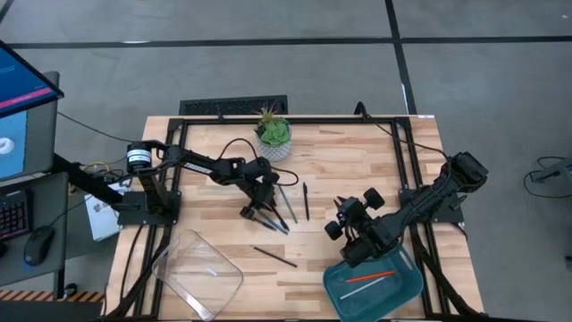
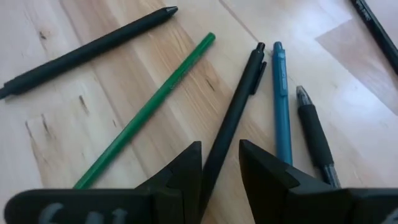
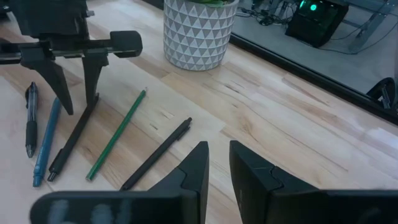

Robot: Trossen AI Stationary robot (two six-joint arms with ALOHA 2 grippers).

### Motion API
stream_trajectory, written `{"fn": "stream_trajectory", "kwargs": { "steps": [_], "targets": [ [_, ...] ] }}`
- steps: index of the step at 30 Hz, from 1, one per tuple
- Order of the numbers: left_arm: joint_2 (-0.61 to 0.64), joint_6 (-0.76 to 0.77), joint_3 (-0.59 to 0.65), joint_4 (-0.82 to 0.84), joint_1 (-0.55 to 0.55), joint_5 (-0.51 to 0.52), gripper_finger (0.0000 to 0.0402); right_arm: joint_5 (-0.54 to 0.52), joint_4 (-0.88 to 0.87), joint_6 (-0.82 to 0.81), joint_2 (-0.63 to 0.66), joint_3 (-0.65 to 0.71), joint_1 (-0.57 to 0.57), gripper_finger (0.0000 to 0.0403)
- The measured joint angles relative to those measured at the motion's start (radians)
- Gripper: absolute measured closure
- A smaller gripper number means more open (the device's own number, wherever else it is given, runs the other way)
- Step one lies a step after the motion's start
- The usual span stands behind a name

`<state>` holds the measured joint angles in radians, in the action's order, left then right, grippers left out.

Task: Sort pens & pencils
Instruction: Put the middle black pen into the transparent bin

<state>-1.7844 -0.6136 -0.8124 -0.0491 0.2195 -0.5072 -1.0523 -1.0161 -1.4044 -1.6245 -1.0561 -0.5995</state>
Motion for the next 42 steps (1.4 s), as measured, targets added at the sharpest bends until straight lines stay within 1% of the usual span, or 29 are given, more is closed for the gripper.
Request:
{"fn": "stream_trajectory", "kwargs": {
  "steps": [4,6,9,13,15,19,21,29,31,35,37,40,42],
  "targets": [
    [-0.024,-0.022,-0.001,-0.009,0.0,-0.003,0.0304,0.0,0.0,0.002,0.0,0.0,0.0,0.0316],
    [-0.059,-0.02,-0.004,-0.029,0.0,-0.005,0.0304,0.0,0.0,0.002,0.0,0.0,0.0,0.0316],
    [-0.116,-0.022,-0.015,-0.056,0.003,-0.036,0.0304,0.001,0.002,0.015,0.0,0.0,0.0,0.0316],
    [-0.164,-0.022,-0.018,-0.117,0.009,-0.089,0.0304,0.002,0.005,0.025,0.0,0.0,0.0,0.0316],
    [-0.174,-0.014,-0.016,-0.139,0.018,-0.14,0.0304,0.002,0.006,0.025,0.0,0.0,0.0,0.0316],
    [-0.179,0.087,-0.013,-0.2,0.037,-0.208,0.0304,0.002,0.004,0.026,0.0,0.0,0.0,0.0316],
    [-0.18,0.128,-0.013,-0.204,0.042,-0.209,0.0304,0.003,0.004,0.025,0.0,0.0,0.0,0.0316],
    [-0.179,0.162,-0.013,-0.191,0.037,-0.21,0.0304,0.004,0.004,0.025,0.0,0.0,0.0,0.0316],
    [-0.179,0.147,-0.013,-0.19,0.028,-0.19,0.0304,0.004,0.005,0.025,0.0,0.0,0.0,0.0316],
    [-0.177,0.085,-0.012,-0.189,0.006,-0.114,0.0304,0.004,0.005,0.025,0.0,0.0,0.0,0.0316],
    [-0.177,0.07,-0.012,-0.195,0.003,-0.11,0.0304,0.004,0.005,0.025,0.0,0.0,0.0,0.0316],
    [-0.18,0.06,-0.011,-0.213,0.004,-0.141,0.0304,0.004,0.005,0.025,0.0,0.0,0.0,0.0316],
    [-0.18,0.06,-0.004,-0.241,0.004,-0.144,0.0304,0.004,0.006,0.025,0.0,0.0,0.0,0.0316]
  ]
}}
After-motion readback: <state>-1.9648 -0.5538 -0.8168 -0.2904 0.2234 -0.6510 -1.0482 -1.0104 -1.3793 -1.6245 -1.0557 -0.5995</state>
